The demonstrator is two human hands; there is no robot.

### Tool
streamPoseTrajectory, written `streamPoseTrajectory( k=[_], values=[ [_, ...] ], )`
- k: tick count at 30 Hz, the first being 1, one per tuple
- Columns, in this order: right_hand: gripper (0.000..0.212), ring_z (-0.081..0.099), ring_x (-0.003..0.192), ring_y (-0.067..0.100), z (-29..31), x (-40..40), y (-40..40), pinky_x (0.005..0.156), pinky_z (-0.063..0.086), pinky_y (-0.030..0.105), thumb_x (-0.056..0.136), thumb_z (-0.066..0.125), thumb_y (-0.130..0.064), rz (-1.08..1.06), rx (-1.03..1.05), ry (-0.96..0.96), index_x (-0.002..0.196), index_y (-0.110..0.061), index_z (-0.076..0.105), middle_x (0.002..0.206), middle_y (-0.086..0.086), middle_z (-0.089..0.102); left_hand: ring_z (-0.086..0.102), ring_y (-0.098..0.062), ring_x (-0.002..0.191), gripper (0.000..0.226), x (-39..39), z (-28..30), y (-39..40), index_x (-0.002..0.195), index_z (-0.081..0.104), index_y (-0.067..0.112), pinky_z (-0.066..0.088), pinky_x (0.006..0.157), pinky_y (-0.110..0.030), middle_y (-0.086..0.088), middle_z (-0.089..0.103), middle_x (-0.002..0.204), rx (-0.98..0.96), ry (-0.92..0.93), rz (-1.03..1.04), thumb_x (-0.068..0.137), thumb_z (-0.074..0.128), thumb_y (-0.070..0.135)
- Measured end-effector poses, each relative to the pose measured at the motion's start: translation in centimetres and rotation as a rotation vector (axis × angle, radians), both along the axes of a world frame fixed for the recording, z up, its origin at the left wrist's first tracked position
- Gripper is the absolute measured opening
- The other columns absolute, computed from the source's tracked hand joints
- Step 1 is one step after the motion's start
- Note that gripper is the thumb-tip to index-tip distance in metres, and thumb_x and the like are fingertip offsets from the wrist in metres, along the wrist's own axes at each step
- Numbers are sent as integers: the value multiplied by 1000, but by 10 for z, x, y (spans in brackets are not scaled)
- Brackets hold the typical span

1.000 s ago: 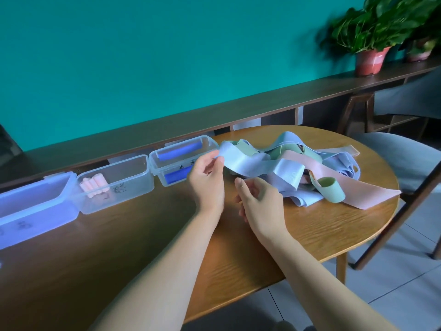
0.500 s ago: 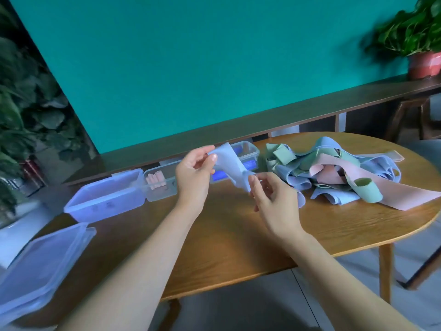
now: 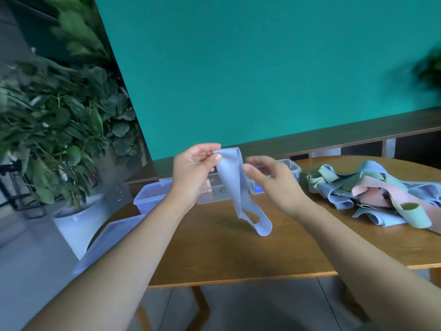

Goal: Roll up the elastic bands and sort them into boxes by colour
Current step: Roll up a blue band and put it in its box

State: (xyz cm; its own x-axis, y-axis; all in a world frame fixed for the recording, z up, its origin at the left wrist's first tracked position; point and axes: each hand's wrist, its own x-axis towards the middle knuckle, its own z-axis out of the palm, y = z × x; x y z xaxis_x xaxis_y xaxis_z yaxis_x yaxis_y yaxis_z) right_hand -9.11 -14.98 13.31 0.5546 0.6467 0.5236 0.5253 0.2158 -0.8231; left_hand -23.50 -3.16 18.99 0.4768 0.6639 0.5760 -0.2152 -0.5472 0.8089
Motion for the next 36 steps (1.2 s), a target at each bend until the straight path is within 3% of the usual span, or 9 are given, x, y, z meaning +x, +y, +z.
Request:
streamPoseTrajectory(
  k=[4, 7, 10, 13, 20, 22, 27, 31, 36],
  values=[
    [25, 68, 97, 2, 25, -18, 1, 80, 54, 21, 102, 58, -35, 231, 40, 68, 115, -20, 73, 106, -9, 76, 65, 2, 72, 18, -32, 20, 3, 103, 74, 9, 54, 68, -18, 4, 72, 87, 38, -3, 25, 89, 70, -2],
    [21, 68, 93, -2, 32, -31, 7, 73, 48, 9, 98, 65, -21, 275, 61, 55, 113, -12, 75, 107, -4, 77, 67, -2, 77, 20, -51, 27, 8, 98, 75, 18, 55, 70, -20, 5, 74, 87, 50, 3, 37, 88, 72, 1],
    [18, 68, 82, -2, 37, -45, 13, 73, 48, 10, 92, 70, -8, 327, 68, 59, 108, -1, 76, 100, 3, 77, 67, -3, 77, 21, -69, 32, 9, 98, 75, 19, 55, 68, -19, 6, 74, 85, 52, 0, 43, 88, 72, 1],
    [17, 55, 59, -3, 41, -58, 17, 57, 41, 9, 90, 72, -6, 332, 50, 73, 105, 2, 76, 86, 5, 73, 66, -2, 76, 19, -84, 35, 8, 102, 75, 14, 55, 68, -19, 5, 72, 85, 57, 6, 44, 89, 72, 1],
    [16, 47, 46, 1, 55, -80, 24, 44, 35, 12, 90, 70, 1, 377, 59, 197, 106, 4, 74, 72, 2, 69, 65, -7, 73, 19, -112, 37, 9, 103, 76, 14, 54, 71, -19, 8, 72, 84, 45, 7, 35, 89, 72, 2],
    [14, 47, 47, 5, 59, -83, 26, 43, 34, 12, 89, 71, 1, 377, 49, 207, 102, 3, 74, 69, -1, 69, 66, -7, 74, 20, -117, 36, 11, 102, 76, 17, 55, 73, -20, 12, 72, 81, 45, 12, 26, 89, 72, 3],
    [8, 49, 45, 12, 65, -83, 30, 43, 27, 20, 86, 77, -13, 362, -5, 215, 92, -9, 80, 85, 29, 68, 63, -8, 73, 21, -130, 37, 16, 102, 76, 19, 53, 72, -21, 11, 71, 82, 39, 11, -12, 89, 72, 3],
    [7, 73, 61, 17, 75, -84, 25, 39, 38, 20, 89, 74, -10, 392, 0, 244, 94, -5, 76, 80, 9, 75, 61, -9, 72, 26, -139, 36, 22, 109, 74, 17, 50, 66, -24, -2, 70, 92, 61, 107, -53, 89, 72, 2],
    [6, 76, 86, 27, 88, -79, 22, 74, 63, 29, 89, 71, -2, 446, 49, 253, 94, -1, 75, 93, 17, 76, 58, -12, 67, 41, -146, 32, 25, 122, 67, 22, 47, 66, -27, -7, 69, 89, 3, 288, -163, 87, 73, 1]
  ],
)
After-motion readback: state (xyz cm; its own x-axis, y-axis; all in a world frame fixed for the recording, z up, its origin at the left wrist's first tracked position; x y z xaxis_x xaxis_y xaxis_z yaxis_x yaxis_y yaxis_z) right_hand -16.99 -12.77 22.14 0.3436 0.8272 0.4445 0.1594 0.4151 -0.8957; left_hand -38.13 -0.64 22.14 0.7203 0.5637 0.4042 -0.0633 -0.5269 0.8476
